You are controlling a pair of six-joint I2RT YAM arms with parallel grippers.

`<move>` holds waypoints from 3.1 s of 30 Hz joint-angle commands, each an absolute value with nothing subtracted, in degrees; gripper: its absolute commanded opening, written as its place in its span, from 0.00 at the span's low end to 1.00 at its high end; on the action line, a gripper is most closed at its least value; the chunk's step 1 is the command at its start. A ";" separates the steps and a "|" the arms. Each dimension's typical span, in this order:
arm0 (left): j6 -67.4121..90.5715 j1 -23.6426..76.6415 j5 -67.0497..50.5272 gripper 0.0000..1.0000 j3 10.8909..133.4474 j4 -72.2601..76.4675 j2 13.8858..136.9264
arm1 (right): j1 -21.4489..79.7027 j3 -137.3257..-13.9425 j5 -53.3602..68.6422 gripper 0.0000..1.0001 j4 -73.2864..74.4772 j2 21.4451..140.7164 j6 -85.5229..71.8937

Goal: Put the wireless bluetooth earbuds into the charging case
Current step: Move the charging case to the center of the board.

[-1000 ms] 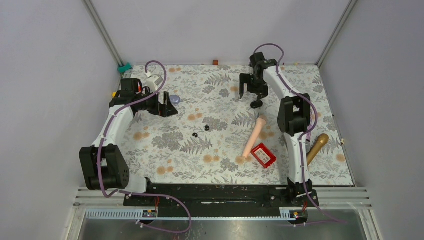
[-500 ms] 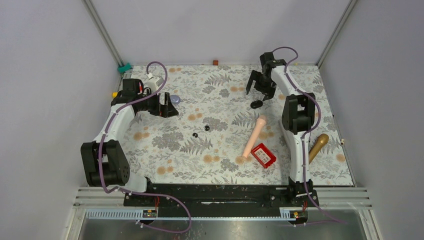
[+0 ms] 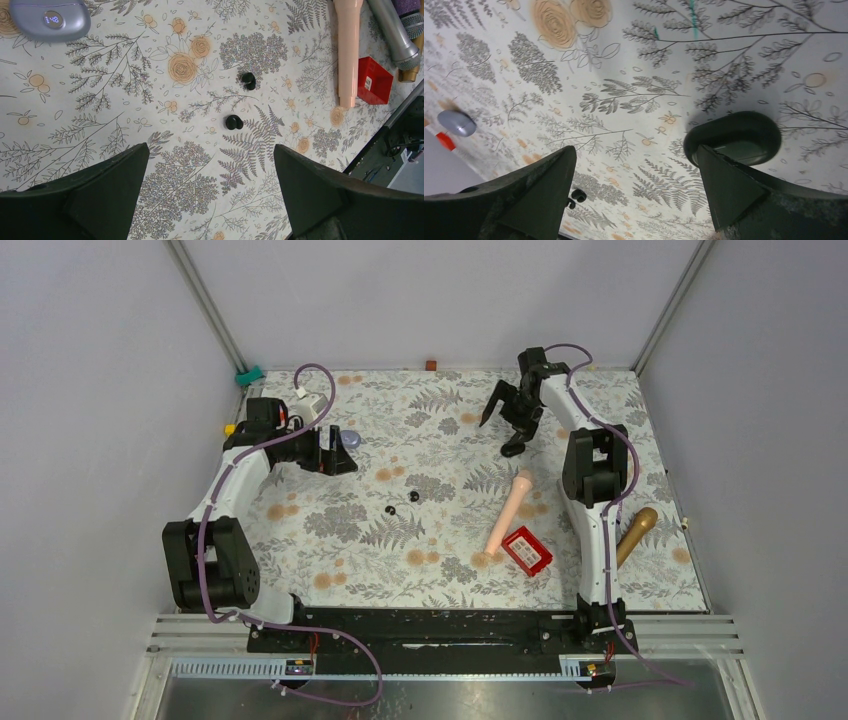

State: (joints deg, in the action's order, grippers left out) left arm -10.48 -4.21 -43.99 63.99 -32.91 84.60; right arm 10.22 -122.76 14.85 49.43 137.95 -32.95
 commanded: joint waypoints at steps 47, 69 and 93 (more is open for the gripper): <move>-11.27 -4.58 -48.59 0.99 66.21 -31.82 87.40 | 5.49 -106.50 3.53 0.99 39.56 128.03 -41.83; -11.33 -4.57 -48.85 0.99 66.37 -32.06 87.43 | 10.66 -104.88 11.88 1.00 36.95 130.95 -38.23; -11.51 -4.66 -48.88 0.99 66.22 -32.38 86.57 | 19.29 -108.68 12.44 0.99 39.16 130.87 -30.76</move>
